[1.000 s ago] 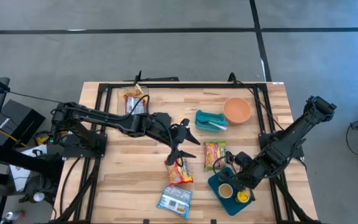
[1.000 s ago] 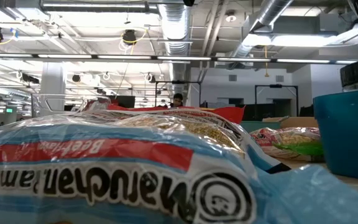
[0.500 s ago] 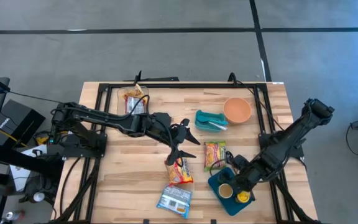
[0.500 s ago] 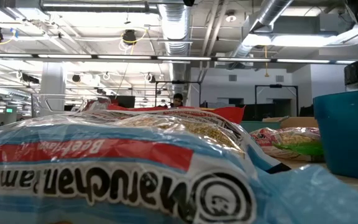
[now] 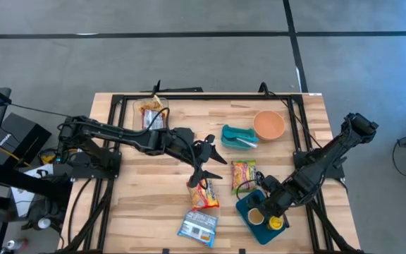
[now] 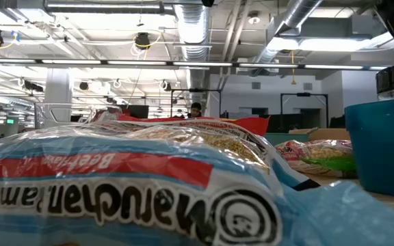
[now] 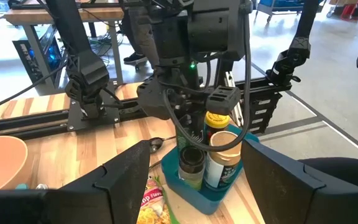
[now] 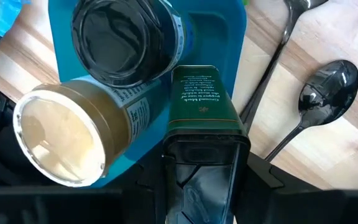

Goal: Pick & Place Food Item
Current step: Put the green seasoning can into the blue bin, then put the orange noodle pack into the transparent bin

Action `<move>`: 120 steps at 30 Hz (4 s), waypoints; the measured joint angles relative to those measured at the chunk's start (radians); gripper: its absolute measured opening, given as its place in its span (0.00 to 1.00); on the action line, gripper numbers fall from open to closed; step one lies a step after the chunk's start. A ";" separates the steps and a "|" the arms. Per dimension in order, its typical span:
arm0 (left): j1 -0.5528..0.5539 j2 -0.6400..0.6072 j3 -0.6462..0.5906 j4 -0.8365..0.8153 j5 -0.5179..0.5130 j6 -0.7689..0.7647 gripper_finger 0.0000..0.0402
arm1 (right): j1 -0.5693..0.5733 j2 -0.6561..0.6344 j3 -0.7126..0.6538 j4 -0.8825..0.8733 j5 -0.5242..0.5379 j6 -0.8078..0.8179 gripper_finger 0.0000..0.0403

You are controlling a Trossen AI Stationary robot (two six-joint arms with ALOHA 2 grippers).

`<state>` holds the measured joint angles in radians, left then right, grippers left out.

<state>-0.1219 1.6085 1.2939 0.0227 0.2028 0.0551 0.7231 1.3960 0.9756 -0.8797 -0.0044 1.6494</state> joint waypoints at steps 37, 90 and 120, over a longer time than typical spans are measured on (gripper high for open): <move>0.000 0.000 0.000 0.000 -0.027 0.000 0.61 | 0.002 0.066 0.000 0.029 -0.022 -0.018 0.39; 0.000 0.000 0.000 -0.098 -0.026 0.000 0.61 | -0.014 -0.050 0.002 0.021 -0.014 -0.086 0.46; -0.004 0.000 0.000 -0.686 -0.242 -0.214 0.61 | 0.073 -0.142 0.002 -0.063 0.528 -0.173 0.40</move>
<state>-0.1257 1.6085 1.2938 -0.6630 -0.0388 -0.1584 0.7963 1.2537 0.9771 -0.9428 0.5231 1.4764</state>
